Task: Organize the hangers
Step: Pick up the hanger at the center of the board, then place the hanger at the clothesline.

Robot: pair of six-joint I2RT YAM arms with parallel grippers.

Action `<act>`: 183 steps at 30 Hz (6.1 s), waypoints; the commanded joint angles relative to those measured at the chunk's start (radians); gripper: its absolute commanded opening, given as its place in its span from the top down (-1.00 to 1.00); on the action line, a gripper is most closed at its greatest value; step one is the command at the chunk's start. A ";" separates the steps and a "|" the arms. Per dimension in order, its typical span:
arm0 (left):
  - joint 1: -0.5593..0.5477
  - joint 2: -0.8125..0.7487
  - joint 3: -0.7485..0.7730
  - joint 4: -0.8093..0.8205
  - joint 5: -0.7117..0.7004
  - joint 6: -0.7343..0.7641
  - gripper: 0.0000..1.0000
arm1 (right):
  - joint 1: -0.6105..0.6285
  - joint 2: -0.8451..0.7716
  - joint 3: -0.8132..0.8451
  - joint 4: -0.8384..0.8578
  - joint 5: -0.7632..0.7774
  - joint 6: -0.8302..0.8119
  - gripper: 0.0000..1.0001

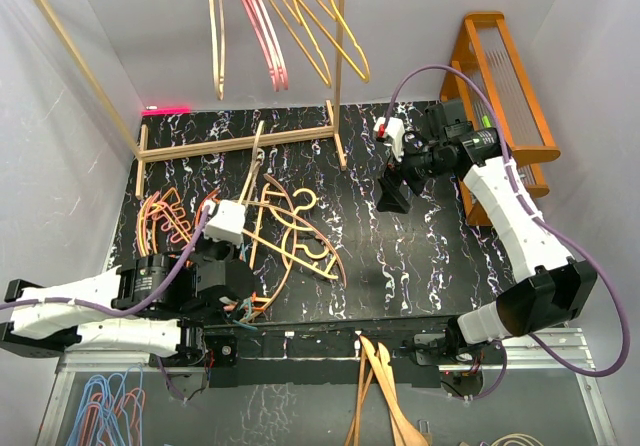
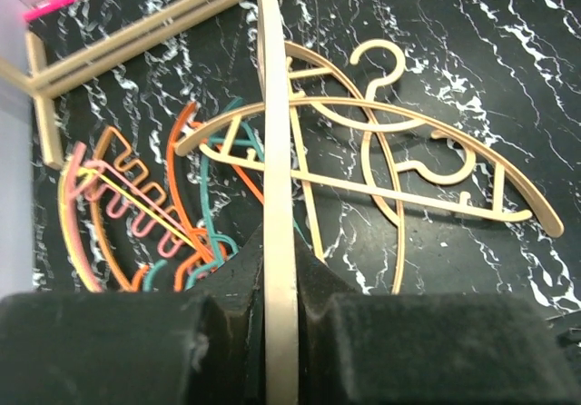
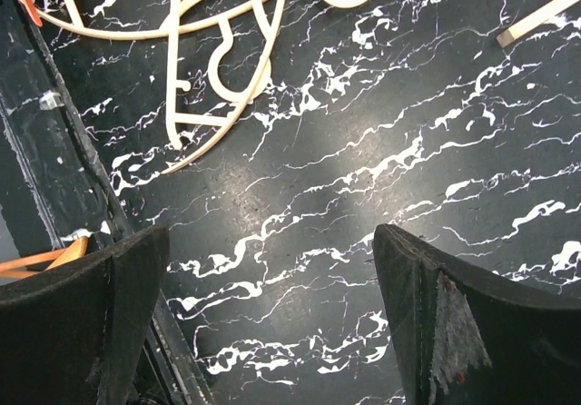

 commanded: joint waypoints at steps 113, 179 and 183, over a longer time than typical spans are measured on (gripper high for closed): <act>0.446 0.065 0.131 1.160 -0.144 1.362 1.00 | -0.009 0.290 0.264 -0.210 -0.229 -0.146 -0.97; 1.063 0.642 1.187 0.453 0.554 0.759 1.00 | -0.128 0.252 0.050 -0.211 -0.200 -0.410 -0.97; 1.063 0.655 1.165 0.425 0.536 0.766 1.00 | -0.128 0.261 0.049 -0.211 -0.191 -0.420 -0.97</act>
